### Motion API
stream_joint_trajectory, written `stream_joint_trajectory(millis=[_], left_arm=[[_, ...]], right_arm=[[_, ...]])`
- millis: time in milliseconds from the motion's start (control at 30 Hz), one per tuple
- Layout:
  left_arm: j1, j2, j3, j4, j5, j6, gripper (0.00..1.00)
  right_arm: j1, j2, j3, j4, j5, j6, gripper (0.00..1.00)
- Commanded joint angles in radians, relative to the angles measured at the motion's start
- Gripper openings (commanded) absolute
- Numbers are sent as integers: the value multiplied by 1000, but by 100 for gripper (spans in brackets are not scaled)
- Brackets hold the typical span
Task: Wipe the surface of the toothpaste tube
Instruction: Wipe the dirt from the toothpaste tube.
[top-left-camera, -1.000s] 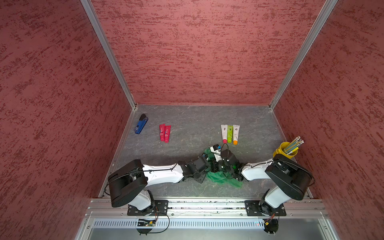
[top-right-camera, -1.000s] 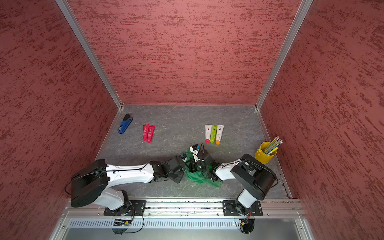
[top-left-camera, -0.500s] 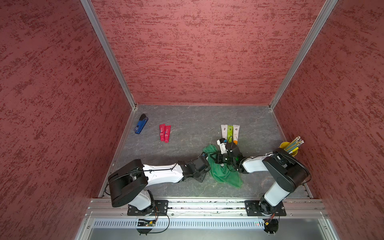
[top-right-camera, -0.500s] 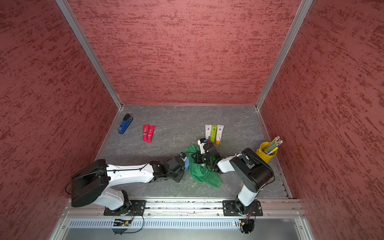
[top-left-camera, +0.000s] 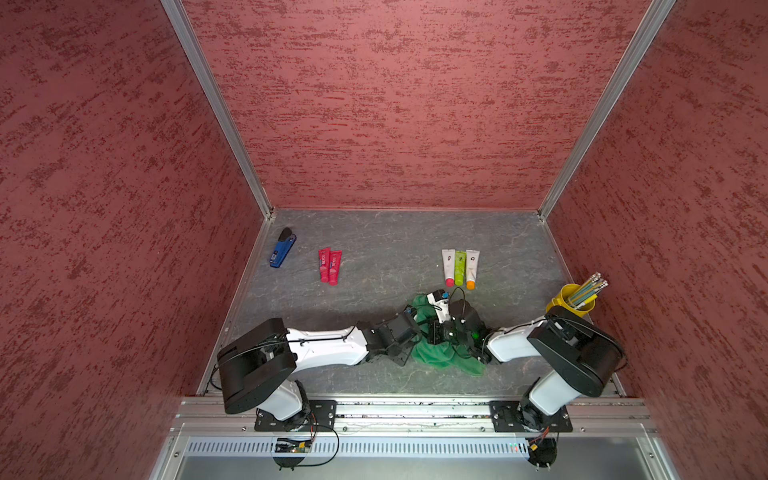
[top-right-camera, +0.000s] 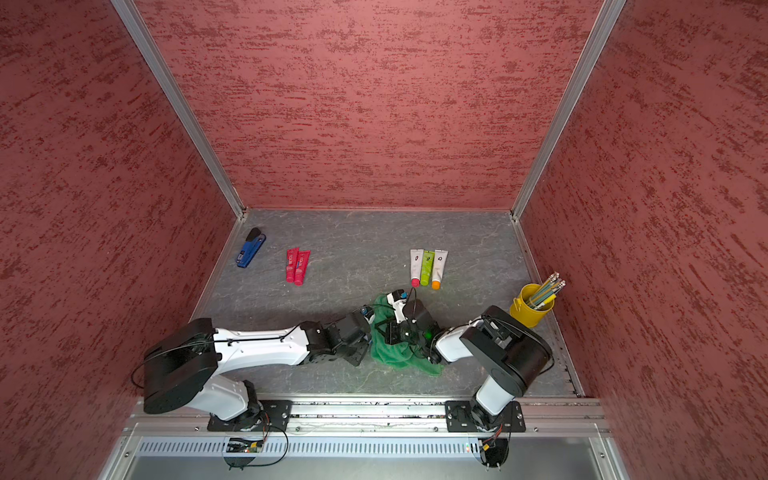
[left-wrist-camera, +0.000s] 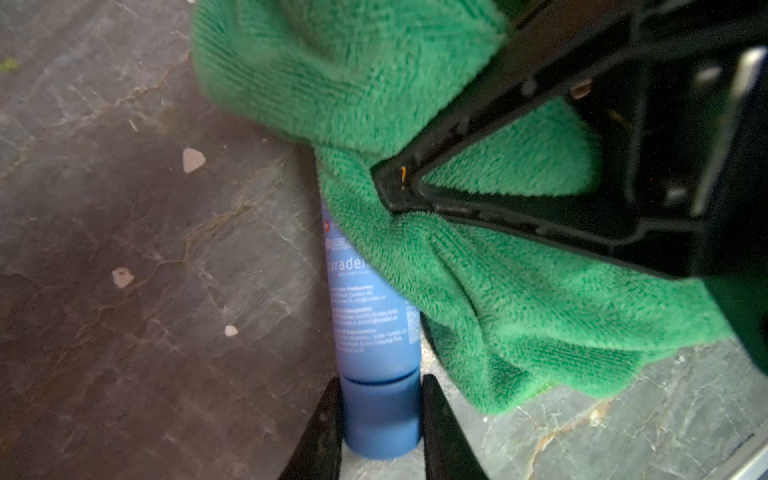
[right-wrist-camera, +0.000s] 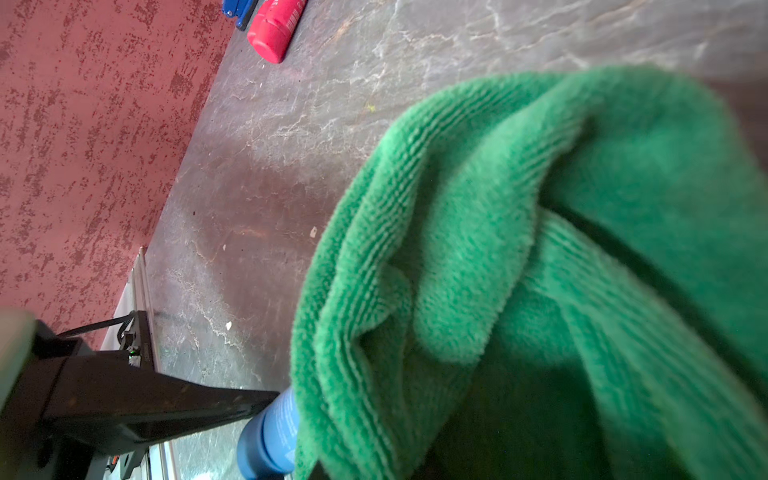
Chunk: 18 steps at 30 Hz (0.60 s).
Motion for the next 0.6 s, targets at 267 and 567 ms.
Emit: stream_joint_trajectory(millis=[267, 567], left_arm=[[-1, 7, -43, -15, 22, 3, 14], [-1, 17, -38, -12, 31, 5, 15]], right_arm=[[-196, -8, 24, -308, 72, -53, 0], [-179, -39, 49, -278, -3, -83, 0]])
